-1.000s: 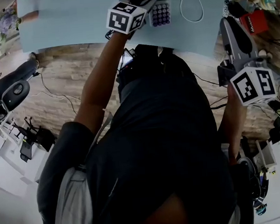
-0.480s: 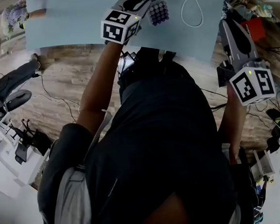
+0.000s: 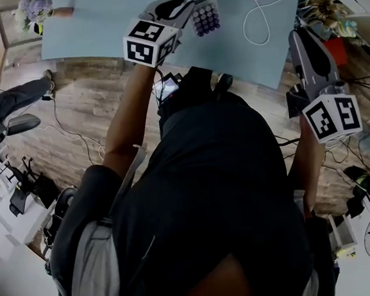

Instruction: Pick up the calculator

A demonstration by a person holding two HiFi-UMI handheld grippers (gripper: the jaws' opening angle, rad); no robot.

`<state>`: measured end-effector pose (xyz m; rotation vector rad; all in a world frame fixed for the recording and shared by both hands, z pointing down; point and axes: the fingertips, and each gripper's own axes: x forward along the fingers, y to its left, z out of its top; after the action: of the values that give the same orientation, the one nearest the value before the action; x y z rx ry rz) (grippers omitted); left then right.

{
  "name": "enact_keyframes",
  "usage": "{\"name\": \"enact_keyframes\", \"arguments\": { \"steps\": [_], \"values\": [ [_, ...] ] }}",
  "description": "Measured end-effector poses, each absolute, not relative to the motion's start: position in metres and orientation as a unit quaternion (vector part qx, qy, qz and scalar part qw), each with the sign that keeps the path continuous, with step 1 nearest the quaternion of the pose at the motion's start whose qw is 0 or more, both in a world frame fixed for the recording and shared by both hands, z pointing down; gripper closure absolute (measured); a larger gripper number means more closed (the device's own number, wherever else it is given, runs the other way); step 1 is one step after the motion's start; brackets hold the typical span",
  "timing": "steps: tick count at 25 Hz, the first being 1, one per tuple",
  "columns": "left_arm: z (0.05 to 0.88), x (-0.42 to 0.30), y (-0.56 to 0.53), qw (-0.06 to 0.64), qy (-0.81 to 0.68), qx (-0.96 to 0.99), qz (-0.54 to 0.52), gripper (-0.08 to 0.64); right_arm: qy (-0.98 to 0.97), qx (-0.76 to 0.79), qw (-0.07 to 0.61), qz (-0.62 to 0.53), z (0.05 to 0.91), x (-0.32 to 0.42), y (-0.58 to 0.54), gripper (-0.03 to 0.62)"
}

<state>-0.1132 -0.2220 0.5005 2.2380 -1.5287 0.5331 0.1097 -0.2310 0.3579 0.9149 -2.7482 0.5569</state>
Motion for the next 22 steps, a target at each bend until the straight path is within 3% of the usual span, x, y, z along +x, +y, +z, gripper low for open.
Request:
{"name": "enact_keyframes", "arguments": {
  "steps": [22],
  "values": [
    [0.398,-0.144,-0.167,0.108,-0.604,0.782,0.11,0.414,-0.952,0.265,0.104,0.11,0.332,0.095,-0.201,0.545]
  ]
}}
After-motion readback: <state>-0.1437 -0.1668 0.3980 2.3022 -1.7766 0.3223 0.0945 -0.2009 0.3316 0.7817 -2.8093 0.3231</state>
